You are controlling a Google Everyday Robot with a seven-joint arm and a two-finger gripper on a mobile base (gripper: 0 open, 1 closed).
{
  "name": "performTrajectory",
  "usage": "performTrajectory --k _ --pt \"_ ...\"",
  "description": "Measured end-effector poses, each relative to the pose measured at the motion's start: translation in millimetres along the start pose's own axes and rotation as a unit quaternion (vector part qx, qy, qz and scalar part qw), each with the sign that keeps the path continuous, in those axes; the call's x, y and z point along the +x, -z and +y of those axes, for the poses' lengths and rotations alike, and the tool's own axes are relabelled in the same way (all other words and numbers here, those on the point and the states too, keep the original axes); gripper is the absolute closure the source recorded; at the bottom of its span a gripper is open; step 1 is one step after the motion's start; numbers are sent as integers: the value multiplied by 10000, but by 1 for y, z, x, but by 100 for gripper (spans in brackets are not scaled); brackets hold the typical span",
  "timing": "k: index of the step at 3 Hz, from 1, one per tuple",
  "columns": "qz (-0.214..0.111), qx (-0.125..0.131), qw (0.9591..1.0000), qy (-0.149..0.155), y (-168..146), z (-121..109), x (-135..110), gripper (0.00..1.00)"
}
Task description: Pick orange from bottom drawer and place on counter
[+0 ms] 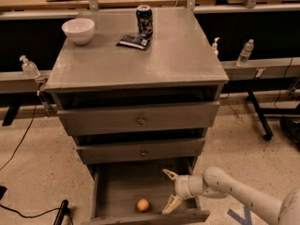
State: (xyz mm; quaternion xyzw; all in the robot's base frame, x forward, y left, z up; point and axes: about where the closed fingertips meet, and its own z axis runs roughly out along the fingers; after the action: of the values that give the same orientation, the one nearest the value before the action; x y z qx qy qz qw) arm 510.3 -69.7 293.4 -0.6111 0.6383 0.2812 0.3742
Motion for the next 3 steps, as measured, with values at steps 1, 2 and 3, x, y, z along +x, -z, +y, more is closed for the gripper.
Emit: performTrajectory --k 1,2,3 --pt "-21 -92 9999 -132 -16 -2 31 1" --pt "-149 -152 9995 -242 -44 -18 49 13" --pt "-302 -215 9987 -352 -77 -39 64 22"
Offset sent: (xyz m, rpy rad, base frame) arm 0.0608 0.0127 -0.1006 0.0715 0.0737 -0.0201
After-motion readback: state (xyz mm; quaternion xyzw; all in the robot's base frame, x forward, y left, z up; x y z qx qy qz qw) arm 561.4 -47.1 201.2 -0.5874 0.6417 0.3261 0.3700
